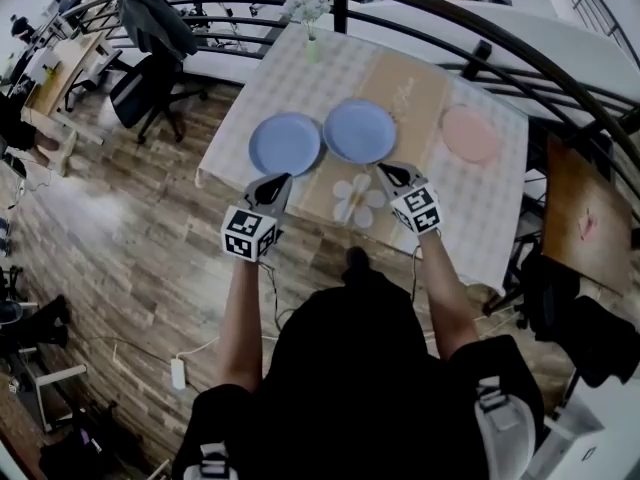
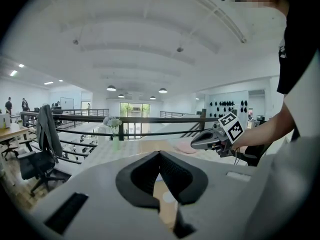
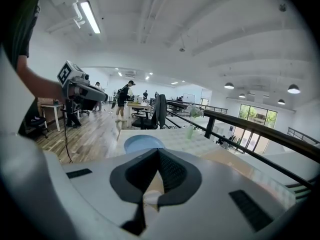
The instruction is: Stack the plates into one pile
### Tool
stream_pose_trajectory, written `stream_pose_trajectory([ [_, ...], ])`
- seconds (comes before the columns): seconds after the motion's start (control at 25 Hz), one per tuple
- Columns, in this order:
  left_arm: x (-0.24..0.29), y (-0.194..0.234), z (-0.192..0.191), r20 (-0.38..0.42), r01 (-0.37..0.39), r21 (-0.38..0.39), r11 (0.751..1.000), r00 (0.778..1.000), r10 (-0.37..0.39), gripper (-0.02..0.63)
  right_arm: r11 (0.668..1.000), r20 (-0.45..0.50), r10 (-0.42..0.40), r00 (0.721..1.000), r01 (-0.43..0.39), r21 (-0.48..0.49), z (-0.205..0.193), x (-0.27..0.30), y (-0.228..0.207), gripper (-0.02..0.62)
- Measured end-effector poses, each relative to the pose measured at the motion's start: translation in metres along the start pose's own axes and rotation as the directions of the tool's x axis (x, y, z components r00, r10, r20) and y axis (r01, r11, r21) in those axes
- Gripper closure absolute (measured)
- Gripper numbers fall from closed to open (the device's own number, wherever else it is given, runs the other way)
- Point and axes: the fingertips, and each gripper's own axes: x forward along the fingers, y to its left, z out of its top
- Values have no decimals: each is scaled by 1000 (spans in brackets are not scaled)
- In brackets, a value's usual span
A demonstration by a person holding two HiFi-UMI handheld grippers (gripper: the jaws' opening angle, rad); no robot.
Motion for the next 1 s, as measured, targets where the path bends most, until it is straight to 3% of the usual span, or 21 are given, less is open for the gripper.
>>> stream_pose_trajectory([
  [0.24, 23, 5, 24, 22, -21, -21, 1000, 1000, 22, 606, 1000, -6, 16, 1000, -16, 18, -6, 14, -36, 597],
  [0.44, 34, 4, 38, 93, -25, -117, 993, 995, 36, 606, 999, 5, 35, 999, -35, 15, -10, 22, -58, 597],
  [1.0, 77, -1, 18, 18, -95, -127, 987, 995, 98, 606, 994, -29, 104, 994, -104, -10, -22, 43, -96, 597],
])
